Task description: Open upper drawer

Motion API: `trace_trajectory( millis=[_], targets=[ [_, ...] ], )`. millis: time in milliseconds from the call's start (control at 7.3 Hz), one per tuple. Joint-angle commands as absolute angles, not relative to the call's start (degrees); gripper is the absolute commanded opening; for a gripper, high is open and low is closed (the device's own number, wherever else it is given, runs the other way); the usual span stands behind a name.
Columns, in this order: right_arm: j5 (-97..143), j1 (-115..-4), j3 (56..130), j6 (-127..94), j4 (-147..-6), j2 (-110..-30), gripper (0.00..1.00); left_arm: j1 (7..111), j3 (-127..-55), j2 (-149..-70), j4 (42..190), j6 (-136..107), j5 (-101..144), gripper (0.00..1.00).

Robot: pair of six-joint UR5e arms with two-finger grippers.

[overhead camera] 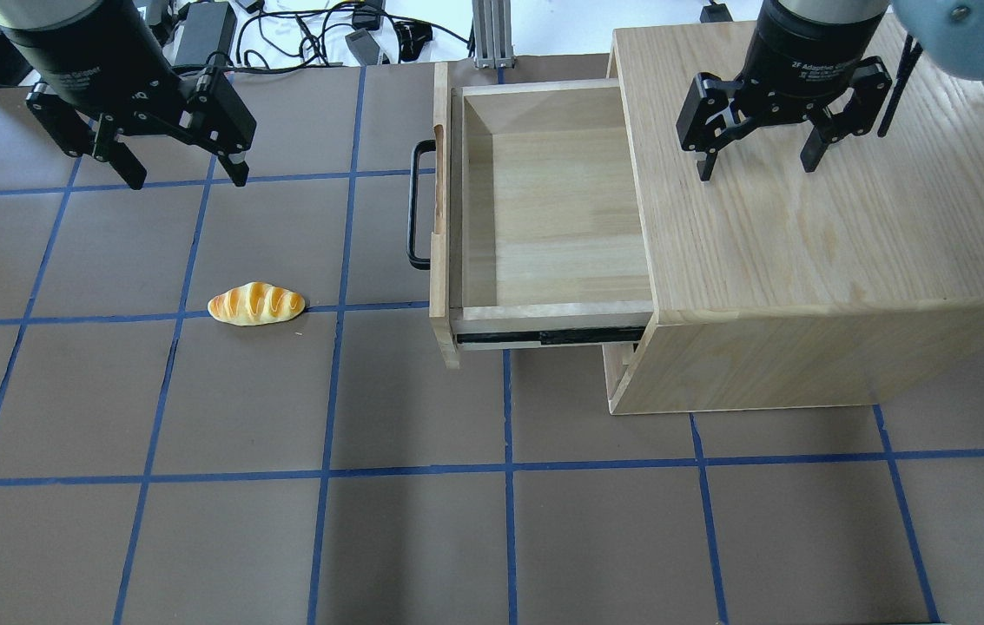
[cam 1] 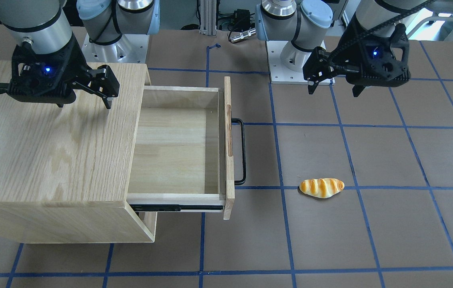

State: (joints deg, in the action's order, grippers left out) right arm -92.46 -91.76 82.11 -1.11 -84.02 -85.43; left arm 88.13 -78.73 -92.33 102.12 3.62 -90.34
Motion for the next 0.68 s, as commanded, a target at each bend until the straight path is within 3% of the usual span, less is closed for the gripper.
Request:
trace_trajectory(
  millis=[0, 548],
  targets=[
    [-92.46, -91.76, 82.09, -1.14, -84.02, -85.43, 1.0, 88.15, -79.71, -91.93, 98.82, 3.87, -90.79, 1.0],
    [-92.46, -91.76, 82.09, -1.14, -84.02, -85.43, 1.0, 88.15, -79.89, -91.58, 96.95, 3.96, -92.54, 1.0]
  ],
)
